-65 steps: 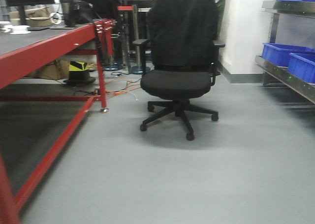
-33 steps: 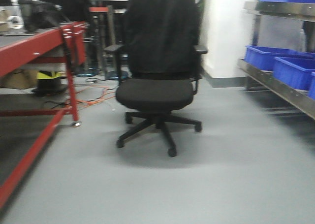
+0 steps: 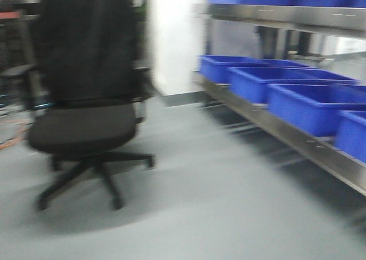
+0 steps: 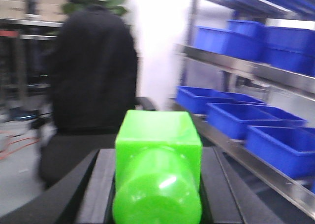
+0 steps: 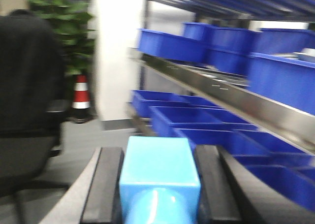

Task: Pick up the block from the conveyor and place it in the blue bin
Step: 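Drive up to the steel shelf of blue bins and stop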

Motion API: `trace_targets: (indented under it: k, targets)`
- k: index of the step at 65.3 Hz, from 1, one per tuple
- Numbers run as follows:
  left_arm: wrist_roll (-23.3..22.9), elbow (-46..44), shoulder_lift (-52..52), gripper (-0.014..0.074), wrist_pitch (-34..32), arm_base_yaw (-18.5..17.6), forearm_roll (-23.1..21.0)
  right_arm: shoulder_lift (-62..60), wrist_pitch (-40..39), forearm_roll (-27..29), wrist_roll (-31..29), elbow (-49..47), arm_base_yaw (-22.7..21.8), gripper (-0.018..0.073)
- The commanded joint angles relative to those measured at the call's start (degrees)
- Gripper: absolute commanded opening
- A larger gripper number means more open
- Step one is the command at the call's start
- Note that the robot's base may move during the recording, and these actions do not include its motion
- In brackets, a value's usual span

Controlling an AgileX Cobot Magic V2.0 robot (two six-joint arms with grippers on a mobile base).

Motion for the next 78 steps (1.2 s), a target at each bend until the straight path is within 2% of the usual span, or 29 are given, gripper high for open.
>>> trace_targets:
  k: [1, 78]
  targets:
    - [0.0, 0.0, -0.3, -0.0111, -0.8, 0.0, -0.5, -0.2, -1.3, -0.7, 0.0, -0.4, 0.0, -0.0162]
    - [0.0, 0.0, -0.3, -0.0111, -0.8, 0.0, -0.5, -0.2, -1.3, -0.7, 0.0, -0.4, 0.0, -0.0162]
